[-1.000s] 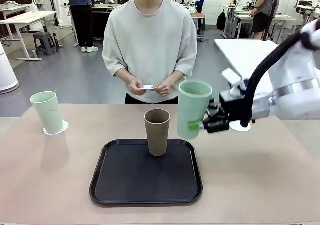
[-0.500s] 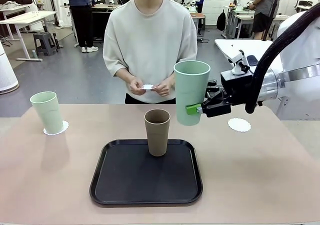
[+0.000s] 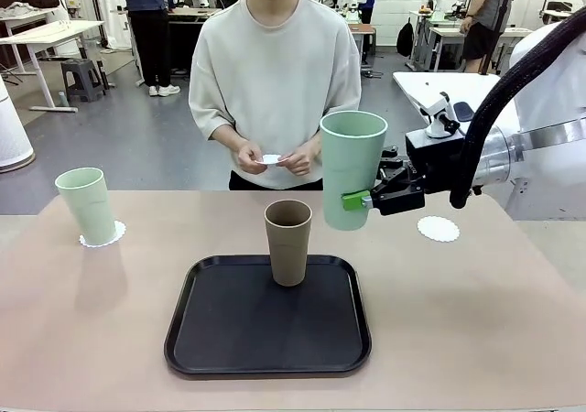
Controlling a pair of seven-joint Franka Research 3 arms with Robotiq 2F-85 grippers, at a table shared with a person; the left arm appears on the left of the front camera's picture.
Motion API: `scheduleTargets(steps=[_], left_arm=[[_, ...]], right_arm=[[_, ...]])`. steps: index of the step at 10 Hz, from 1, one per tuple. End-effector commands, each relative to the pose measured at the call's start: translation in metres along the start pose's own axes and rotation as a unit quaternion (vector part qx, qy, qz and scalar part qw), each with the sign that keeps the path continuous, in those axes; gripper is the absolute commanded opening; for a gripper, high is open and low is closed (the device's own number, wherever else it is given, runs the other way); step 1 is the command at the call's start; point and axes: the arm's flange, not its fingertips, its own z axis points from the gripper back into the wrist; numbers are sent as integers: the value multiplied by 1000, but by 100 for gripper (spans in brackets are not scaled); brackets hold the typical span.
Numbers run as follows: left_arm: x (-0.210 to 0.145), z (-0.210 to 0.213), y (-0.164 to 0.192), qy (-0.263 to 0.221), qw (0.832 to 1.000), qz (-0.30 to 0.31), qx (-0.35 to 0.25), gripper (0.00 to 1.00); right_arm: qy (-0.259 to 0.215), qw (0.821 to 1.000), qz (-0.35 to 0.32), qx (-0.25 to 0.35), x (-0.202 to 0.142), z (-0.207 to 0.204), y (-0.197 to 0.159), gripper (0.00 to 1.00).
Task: Place coasters on the table and set cups on them.
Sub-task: Take one Reusable plastic cup from the Flat Tray and place it on a coaster set by the human.
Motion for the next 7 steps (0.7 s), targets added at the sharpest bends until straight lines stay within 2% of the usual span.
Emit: scheduleTargets(steps=[1,7], left_arm=[[0,1,-2,-1,1000,3,3,100],[0,1,-2,-1,1000,3,3,100]], right_arm=[[-6,1000,8,5,-4,0,-1,0],[-6,1000,8,5,-4,0,-1,0]])
